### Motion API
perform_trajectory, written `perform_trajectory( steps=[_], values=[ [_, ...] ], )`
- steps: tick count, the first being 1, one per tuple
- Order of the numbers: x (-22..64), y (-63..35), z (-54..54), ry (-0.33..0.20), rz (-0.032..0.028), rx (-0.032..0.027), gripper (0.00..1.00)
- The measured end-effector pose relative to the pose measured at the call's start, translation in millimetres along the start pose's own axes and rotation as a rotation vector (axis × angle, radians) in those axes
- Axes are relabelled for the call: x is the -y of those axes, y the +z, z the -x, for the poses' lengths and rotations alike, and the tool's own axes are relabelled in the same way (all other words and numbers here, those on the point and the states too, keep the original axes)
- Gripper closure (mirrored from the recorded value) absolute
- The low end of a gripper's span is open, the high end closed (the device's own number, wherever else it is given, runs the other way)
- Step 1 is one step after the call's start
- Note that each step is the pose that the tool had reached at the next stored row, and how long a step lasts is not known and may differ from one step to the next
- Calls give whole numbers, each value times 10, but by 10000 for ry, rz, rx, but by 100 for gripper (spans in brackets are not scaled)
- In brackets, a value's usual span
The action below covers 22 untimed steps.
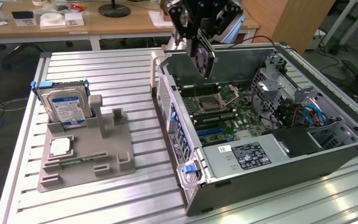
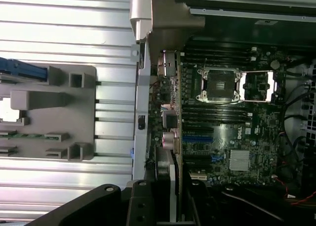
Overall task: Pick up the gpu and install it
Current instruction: 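Pick up the gpu and move the gpu toward the slot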
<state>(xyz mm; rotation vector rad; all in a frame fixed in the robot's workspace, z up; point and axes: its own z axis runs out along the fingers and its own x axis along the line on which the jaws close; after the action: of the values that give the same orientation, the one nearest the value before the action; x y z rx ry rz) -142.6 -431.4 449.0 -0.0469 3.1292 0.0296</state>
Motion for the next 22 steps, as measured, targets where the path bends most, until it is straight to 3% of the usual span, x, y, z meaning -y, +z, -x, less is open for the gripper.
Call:
perform_trajectory(
  steps=[8, 22],
  values=[
    [7, 6, 229, -8, -1, -1, 72],
    [22, 18, 732, -9, -1, 0, 72]
  ],
)
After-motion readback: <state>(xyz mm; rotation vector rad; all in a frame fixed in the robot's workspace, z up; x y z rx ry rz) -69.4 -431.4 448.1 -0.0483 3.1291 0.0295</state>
